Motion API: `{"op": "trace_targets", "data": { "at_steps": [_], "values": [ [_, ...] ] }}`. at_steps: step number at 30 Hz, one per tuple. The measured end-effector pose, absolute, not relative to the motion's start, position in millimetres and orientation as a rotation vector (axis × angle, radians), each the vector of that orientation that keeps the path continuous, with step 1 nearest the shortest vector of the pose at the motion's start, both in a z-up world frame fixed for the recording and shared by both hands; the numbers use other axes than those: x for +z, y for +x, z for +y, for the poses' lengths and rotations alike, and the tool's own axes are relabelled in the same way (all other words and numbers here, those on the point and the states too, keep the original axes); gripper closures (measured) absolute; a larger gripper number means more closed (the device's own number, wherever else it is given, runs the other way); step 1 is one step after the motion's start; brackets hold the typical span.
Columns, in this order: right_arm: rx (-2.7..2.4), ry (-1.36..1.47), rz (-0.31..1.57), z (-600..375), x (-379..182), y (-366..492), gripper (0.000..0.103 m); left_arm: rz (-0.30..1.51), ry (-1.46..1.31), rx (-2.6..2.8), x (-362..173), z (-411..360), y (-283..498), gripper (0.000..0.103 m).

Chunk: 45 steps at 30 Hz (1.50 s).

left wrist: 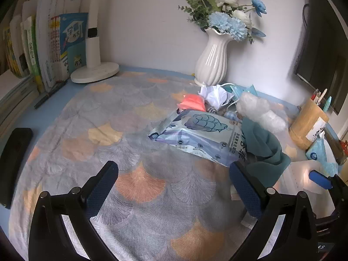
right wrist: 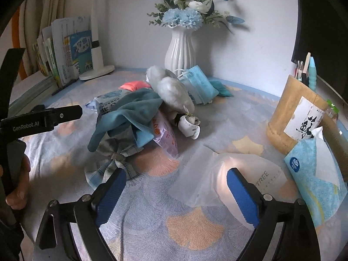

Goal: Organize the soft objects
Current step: 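Move both grippers back over the pile of soft items, then grasp the teal cloth with the right gripper while the left gripper grasps the wipes packet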

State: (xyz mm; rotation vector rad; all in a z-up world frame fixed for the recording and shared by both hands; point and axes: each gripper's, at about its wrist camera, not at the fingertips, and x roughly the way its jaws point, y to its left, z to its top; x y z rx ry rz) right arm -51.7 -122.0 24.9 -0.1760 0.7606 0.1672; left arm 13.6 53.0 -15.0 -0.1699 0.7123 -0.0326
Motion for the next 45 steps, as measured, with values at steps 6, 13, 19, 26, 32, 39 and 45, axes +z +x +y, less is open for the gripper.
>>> {"op": "trace_targets", "data": {
  "at_steps": [6, 13, 19, 26, 32, 39, 45],
  "values": [
    [0.164, -0.208, 0.755, -115.5, 24.0, -52.7, 0.010, 0.713, -0.162, -0.035, -15.5, 52.3, 13.5, 0.001],
    [0.167, -0.223, 0.758, -113.8, 22.6, -51.9, 0.010, 0.714, -0.162, -0.035, -15.7, 51.7, 13.5, 0.001],
    [0.168, -0.215, 0.751, -114.6, 23.4, -51.7, 0.010, 0.716, -0.162, -0.036, -15.9, 50.8, 13.7, 0.001],
    [0.265, -0.074, 0.777, -113.0, 50.8, -40.4, 0.010, 0.730, -0.177, -0.034, -16.8, 52.7, 16.2, 0.001],
    [0.297, -0.143, 0.807, -73.7, 63.1, -2.2, 0.010, 0.712, -0.271, -0.027, -15.6, 69.6, 13.8, 0.001],
    [0.333, -0.076, 0.916, -71.0, 35.4, 25.0, 0.080, 0.730, -0.394, -0.079, -14.2, 79.5, 16.8, 0.001],
    [0.230, -0.030, 0.860, -102.8, 45.1, 18.1, 0.089, 0.774, -0.303, -0.118, -8.9, 37.4, 34.6, 0.001]
  ]
}}
